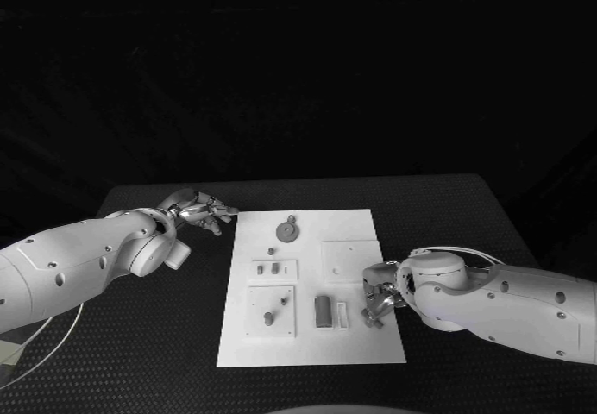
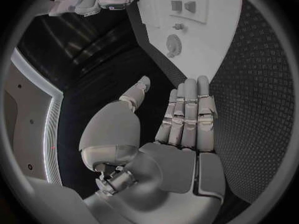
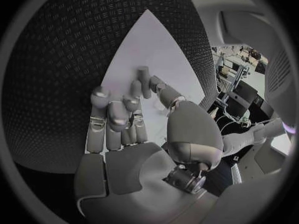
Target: Assemble the parts on the task board
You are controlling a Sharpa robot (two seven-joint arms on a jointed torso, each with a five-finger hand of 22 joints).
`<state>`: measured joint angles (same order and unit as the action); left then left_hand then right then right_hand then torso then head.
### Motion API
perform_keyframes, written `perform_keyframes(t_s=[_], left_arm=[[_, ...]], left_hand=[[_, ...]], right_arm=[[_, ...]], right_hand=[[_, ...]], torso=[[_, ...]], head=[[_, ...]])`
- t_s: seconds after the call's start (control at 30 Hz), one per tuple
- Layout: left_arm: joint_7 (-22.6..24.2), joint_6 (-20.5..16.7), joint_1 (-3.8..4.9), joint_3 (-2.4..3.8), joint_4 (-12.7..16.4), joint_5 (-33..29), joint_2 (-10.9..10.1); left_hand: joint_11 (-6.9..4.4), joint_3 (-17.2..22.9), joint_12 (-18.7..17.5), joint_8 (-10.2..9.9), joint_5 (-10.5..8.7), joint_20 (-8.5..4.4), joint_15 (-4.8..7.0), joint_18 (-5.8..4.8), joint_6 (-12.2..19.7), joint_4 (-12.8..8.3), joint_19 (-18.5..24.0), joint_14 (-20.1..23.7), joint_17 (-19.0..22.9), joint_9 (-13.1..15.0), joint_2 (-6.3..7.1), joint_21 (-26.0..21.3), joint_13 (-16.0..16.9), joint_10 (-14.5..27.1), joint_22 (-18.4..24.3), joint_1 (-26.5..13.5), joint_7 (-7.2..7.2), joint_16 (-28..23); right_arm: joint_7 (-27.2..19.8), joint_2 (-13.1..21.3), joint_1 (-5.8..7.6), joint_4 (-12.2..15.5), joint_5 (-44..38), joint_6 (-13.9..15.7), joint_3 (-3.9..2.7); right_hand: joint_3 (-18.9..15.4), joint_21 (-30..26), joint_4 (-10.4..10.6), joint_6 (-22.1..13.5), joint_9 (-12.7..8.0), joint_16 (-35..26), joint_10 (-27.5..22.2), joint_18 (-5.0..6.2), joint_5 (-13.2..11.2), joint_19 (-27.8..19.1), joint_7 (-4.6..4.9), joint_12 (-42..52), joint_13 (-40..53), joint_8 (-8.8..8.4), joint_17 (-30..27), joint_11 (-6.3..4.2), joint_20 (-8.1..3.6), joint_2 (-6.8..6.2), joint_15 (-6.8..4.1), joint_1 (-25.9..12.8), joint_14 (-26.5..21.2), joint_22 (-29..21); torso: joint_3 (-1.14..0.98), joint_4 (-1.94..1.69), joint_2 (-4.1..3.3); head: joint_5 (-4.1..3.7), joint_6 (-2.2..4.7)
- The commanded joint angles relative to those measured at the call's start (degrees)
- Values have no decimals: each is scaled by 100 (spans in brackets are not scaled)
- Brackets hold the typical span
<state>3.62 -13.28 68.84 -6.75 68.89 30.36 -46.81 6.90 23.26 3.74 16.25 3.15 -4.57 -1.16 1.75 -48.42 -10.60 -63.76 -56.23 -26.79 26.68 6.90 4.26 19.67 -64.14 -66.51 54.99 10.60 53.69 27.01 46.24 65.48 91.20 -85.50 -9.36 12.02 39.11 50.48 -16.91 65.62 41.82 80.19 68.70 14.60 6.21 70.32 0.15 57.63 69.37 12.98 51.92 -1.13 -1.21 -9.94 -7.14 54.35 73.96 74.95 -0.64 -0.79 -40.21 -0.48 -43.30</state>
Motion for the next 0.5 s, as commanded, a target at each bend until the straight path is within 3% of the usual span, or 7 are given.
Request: perform_keyframes(t_s=[0.03,0.27,0.5], left_arm=[[26,68,7,3,13,19,5],[24,67,7,3,12,19,8],[20,65,7,3,12,19,8]], left_hand=[[19,-30,23,22,6,-7,15,83,36,-8,-27,-7,-8,-7,4,-20,8,23,9,-48,8,-18],[19,-31,23,22,6,-7,15,83,36,-8,-28,-7,-9,-7,4,-20,8,23,9,-47,8,-18],[19,-32,24,22,6,-7,15,83,36,-8,-29,-8,-10,-8,3,-20,8,23,10,-48,9,-19]], right_arm=[[11,11,-71,-81,-517,21,58],[93,13,-71,-91,-478,176,59],[146,48,-24,-45,542,552,58]], right_hand=[[-47,31,-4,-580,-36,-3,36,40,22,-28,522,26,-9,-131,-9,16,-3,677,23,782,2,108],[-63,35,2,-565,-41,-3,43,39,20,-26,523,30,-10,-126,-11,18,3,664,26,807,3,107],[-90,42,2,-518,-42,5,74,40,20,-5,513,50,-8,-102,-11,8,8,692,19,805,11,102]], torso=[[-3,0,0],[-2,3,-1],[-3,-1,0]], head=[[-3,1],[-3,7],[-1,15]])
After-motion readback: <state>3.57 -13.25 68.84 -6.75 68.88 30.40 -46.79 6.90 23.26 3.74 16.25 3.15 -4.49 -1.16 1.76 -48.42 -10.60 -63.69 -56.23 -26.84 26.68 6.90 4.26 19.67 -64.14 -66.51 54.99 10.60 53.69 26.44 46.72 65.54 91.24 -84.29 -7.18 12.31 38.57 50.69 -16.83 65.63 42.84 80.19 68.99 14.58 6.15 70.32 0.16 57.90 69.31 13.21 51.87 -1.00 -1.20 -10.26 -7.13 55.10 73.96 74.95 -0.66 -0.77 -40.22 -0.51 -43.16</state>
